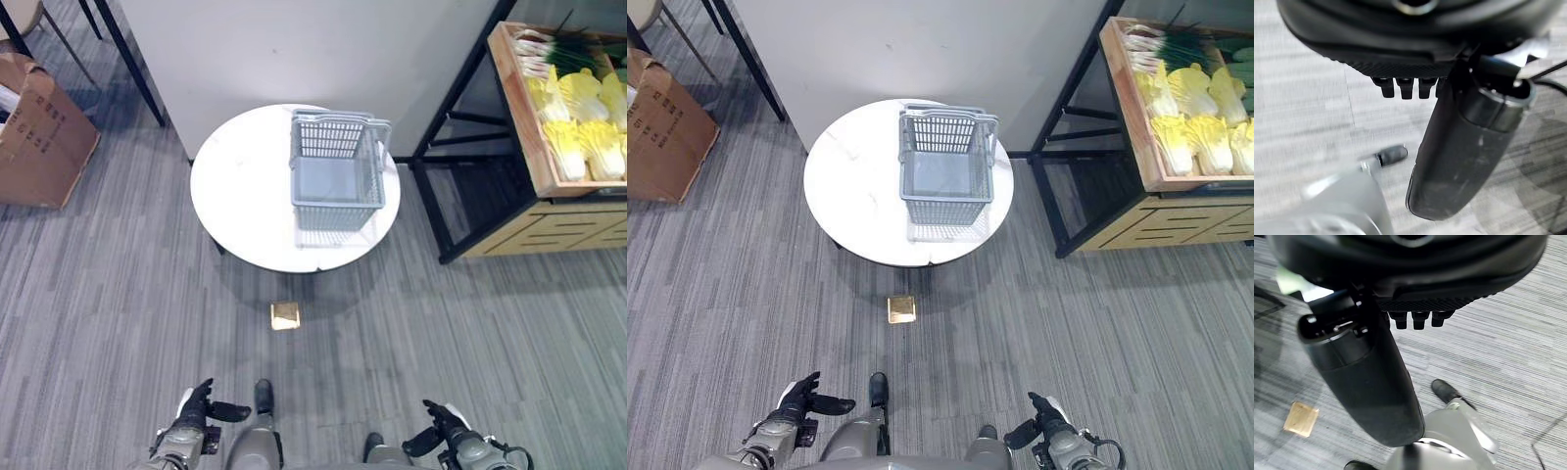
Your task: Get the vegetables into the basket
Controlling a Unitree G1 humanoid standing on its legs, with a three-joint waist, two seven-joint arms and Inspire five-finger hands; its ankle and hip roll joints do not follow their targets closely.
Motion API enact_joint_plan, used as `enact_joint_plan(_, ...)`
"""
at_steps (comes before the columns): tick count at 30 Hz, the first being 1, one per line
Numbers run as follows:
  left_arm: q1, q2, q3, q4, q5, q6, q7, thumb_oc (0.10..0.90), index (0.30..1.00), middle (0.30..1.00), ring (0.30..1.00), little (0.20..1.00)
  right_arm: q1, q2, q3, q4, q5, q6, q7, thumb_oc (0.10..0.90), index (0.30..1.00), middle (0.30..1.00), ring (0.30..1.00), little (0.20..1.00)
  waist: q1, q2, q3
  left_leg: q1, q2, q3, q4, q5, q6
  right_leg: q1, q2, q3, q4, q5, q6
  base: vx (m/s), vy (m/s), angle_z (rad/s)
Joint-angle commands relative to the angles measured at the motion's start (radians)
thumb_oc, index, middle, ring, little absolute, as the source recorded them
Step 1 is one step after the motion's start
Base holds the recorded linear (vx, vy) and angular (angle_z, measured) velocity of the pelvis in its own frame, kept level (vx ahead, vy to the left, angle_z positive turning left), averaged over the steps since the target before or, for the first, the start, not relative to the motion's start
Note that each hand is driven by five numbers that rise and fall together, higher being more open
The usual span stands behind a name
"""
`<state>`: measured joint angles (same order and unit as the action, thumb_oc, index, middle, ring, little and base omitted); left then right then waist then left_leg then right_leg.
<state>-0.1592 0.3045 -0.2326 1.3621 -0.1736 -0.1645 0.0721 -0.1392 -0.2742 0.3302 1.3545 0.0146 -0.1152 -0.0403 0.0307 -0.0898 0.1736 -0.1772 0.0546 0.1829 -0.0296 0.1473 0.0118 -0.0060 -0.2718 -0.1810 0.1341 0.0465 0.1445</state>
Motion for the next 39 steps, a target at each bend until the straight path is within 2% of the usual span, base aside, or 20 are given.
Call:
enact_joint_plan(1,0.036,-0.01,-0.002,0.026,0.044,-0.001,0.013,0.9,1.0,1.0,1.0,1.0,-0.017,-0.017,0.027,-0.03,0.007,0.004,-0.001,0.9,1.0,1.0,1.0,1.0,0.0,0.003,0.016,-0.08,0.026,-0.062,0.124,-0.092,-0.037,-0.071,0.004,0.051,0.097,0.153,0.048,0.07,0.268,0.0)
enact_joint_plan(2,0.036,-0.01,-0.002,0.026,0.044,-0.001,0.013,0.9,1.0,1.0,1.0,1.0,-0.017,-0.017,0.027,-0.03,0.007,0.004,-0.001,0.9,1.0,1.0,1.0,1.0,0.001,0.002,0.017,-0.079,0.026,-0.06,0.124,-0.092,-0.037,-0.072,0.003,0.052,0.099,0.152,0.048,0.15,0.44,-0.11)
enact_joint_plan(3,0.036,-0.002,0.004,0.037,0.047,0.004,0.011,0.9,1.0,1.0,1.0,1.0,-0.023,-0.004,0.036,-0.039,0.011,0.002,-0.001,0.9,1.0,1.0,1.0,1.0,-0.002,0.011,0.022,-0.038,0.009,-0.063,0.088,-0.098,-0.019,-0.105,0.011,0.047,0.178,0.165,0.04,0.18,0.307,-0.15)
enact_joint_plan(4,0.034,-0.002,0.011,0.048,0.05,0.012,0.009,0.9,1.0,1.0,1.0,1.0,-0.027,0.003,0.047,-0.051,0.012,0.001,0.001,0.9,1.0,1.0,1.0,1.0,-0.007,0.014,0.027,0.003,-0.001,-0.059,0.055,-0.101,-0.011,-0.136,0.012,0.023,0.196,0.172,0.035,0.24,0.342,-0.18)
enact_joint_plan(6,0.033,-0.006,0.011,0.061,0.059,0.018,0.007,0.9,1.0,1.0,1.0,1.0,-0.029,0.007,0.053,-0.057,0.012,0.001,0.002,0.9,1.0,1.0,1.0,1.0,-0.012,0.015,0.03,0.03,-0.005,-0.057,0.036,-0.103,-0.01,-0.156,0.021,0.003,0.164,0.155,0.032,0.21,0.126,-0.05)
enact_joint_plan(8,0.033,-0.018,0.016,0.075,0.051,0.022,0.004,0.9,1.0,1.0,1.0,1.0,-0.034,0.014,0.05,-0.051,0.018,0.003,-0.001,0.9,1.0,1.0,1.0,1.0,-0.019,0.014,0.037,0.063,-0.003,-0.059,0.027,-0.121,-0.021,-0.18,0.019,-0.046,0.039,0.129,0.035,0.2,-0.005,0.1)
enact_joint_plan(9,0.033,-0.018,0.016,0.075,0.051,0.022,0.004,0.9,1.0,1.0,1.0,1.0,-0.034,0.014,0.05,-0.051,0.018,0.003,-0.001,0.9,1.0,1.0,1.0,1.0,-0.02,0.014,0.038,0.064,-0.003,-0.059,0.027,-0.121,-0.021,-0.179,0.019,-0.046,0.039,0.129,0.035,0.15,-0.058,0.11)
enact_joint_plan(10,0.035,-0.022,0.019,0.078,0.046,0.022,0.001,0.9,1.0,1.0,1.0,1.0,-0.036,0.016,0.05,-0.051,0.019,0.004,-0.001,0.9,1.0,1.0,1.0,1.0,-0.023,0.011,0.039,0.077,0.0,-0.061,0.027,-0.13,-0.026,-0.192,0.017,-0.061,-0.018,0.134,0.041,0.23,-0.086,0.14)
enact_joint_plan(12,0.041,-0.032,0.026,0.089,0.046,0.025,-0.006,0.9,1.0,1.0,1.0,1.0,-0.039,0.016,0.051,-0.062,0.023,0.006,0.002,0.9,1.0,1.0,1.0,1.0,-0.043,0.008,0.044,0.11,-0.004,-0.078,0.038,-0.158,-0.038,-0.238,0.004,-0.04,-0.116,0.187,0.064,0.27,-0.095,0.08)
enact_joint_plan(16,0.053,-0.037,0.042,0.109,0.057,0.029,-0.017,0.9,1.0,1.0,1.0,1.0,-0.02,0.01,0.036,-0.059,0.029,0.013,0.012,0.9,1.0,1.0,1.0,1.0,-0.055,0.003,0.042,0.16,-0.014,-0.105,0.064,-0.212,-0.05,-0.239,0.012,-0.012,-0.133,0.188,0.064,0.26,-0.109,0.29)
enact_joint_plan(22,0.066,-0.051,0.042,0.106,0.055,0.031,-0.02,0.9,1.0,1.0,1.0,1.0,-0.005,-0.006,0.029,-0.05,0.028,0.012,0.014,0.9,1.0,1.0,1.0,1.0,-0.058,0.021,0.011,0.183,0.022,-0.117,0.073,-0.223,-0.086,-0.204,0.044,-0.058,-0.126,0.155,0.04,0.19,-0.17,0.31)
enact_joint_plan(24,0.06,-0.056,0.037,0.088,0.041,0.024,-0.013,0.9,1.0,1.0,1.0,1.0,-0.008,-0.025,0.037,-0.056,0.034,0.005,0.011,0.9,1.0,1.0,1.0,1.0,-0.056,0.034,0.015,0.151,0.038,-0.138,0.17,-0.195,-0.118,-0.19,0.067,-0.072,-0.111,0.12,0.012,0.17,-0.247,-0.02)
enact_joint_plan(26,0.047,-0.057,0.042,0.075,0.009,0.021,-0.007,0.9,1.0,1.0,1.0,1.0,-0.01,-0.043,0.03,-0.053,0.041,0.003,0.007,0.9,1.0,1.0,1.0,1.0,-0.052,0.038,0.022,0.106,0.03,-0.163,0.269,-0.162,-0.135,-0.177,0.071,-0.081,-0.107,0.105,-0.005,0.11,-0.137,0.18)
enact_joint_plan(28,0.036,-0.057,0.029,0.061,0.004,0.015,-0.001,0.9,1.0,1.0,1.0,1.0,-0.008,-0.056,0.023,-0.046,0.044,0.002,0.001,0.9,1.0,1.0,1.0,1.0,-0.048,0.04,0.03,0.067,0.027,-0.176,0.298,-0.122,-0.144,-0.158,0.072,-0.088,-0.115,0.095,-0.013,0.07,-0.061,0.03)
enact_joint_plan(29,0.036,-0.057,0.029,0.061,0.004,0.015,-0.001,0.9,1.0,1.0,1.0,1.0,-0.008,-0.056,0.023,-0.046,0.044,0.002,0.001,0.9,1.0,1.0,1.0,1.0,-0.049,0.04,0.03,0.066,0.027,-0.177,0.299,-0.123,-0.144,-0.158,0.072,-0.089,-0.116,0.095,-0.013,0.07,-0.007,-0.04)
enact_joint_plan(32,0.026,-0.066,0.005,0.047,0.011,0.011,0.016,0.9,1.0,1.0,1.0,1.0,-0.005,-0.071,0.009,-0.029,0.047,0.004,-0.016,0.9,1.0,1.0,1.0,1.0,-0.05,0.048,0.023,0.024,0.071,-0.136,0.16,-0.122,-0.138,-0.129,0.062,-0.089,-0.153,0.084,0.005,0.1,0.04,0.14)
enact_joint_plan(34,0.026,-0.066,0.005,0.047,0.011,0.011,0.016,0.9,1.0,1.0,1.0,1.0,-0.005,-0.071,0.009,-0.029,0.047,0.004,-0.016,0.9,1.0,1.0,1.0,1.0,-0.049,0.048,0.024,0.024,0.071,-0.135,0.16,-0.122,-0.138,-0.129,0.062,-0.088,-0.153,0.084,0.005,0.1,0.109,0.18)
enact_joint_plan(35,0.032,-0.078,-0.014,0.048,0.015,0.006,0.013,0.9,1.0,1.0,1.0,1.0,-0.004,-0.076,0.009,-0.016,0.038,0.005,-0.018,0.9,1.0,1.0,1.0,1.0,-0.041,0.067,0.014,0.001,0.112,-0.178,0.057,-0.064,-0.146,-0.115,0.063,-0.054,-0.164,0.075,0.014,0.2,0.254,-0.08)
enact_joint_plan(37,0.038,-0.083,-0.024,0.046,0.015,0.002,0.001,0.9,1.0,1.0,1.0,1.0,-0.006,-0.075,0.01,-0.013,0.027,0.004,-0.011,0.9,1.0,1.0,1.0,1.0,-0.039,0.074,0.012,0.013,0.107,-0.199,0.051,-0.074,-0.141,-0.117,0.059,-0.021,-0.151,0.069,0.017,0.17,0.266,-0.52)
enact_joint_plan(39,0.035,-0.079,-0.038,0.04,0.022,0.001,-0.007,0.9,1.0,1.0,1.0,1.0,-0.001,-0.072,0.004,-0.015,0.024,0.005,-0.008,0.9,1.0,1.0,1.0,1.0,-0.048,0.076,0.009,0.021,0.097,-0.179,0.035,-0.072,-0.136,-0.123,0.043,-0.009,-0.142,0.083,0.023,0.06,0.232,-0.87)
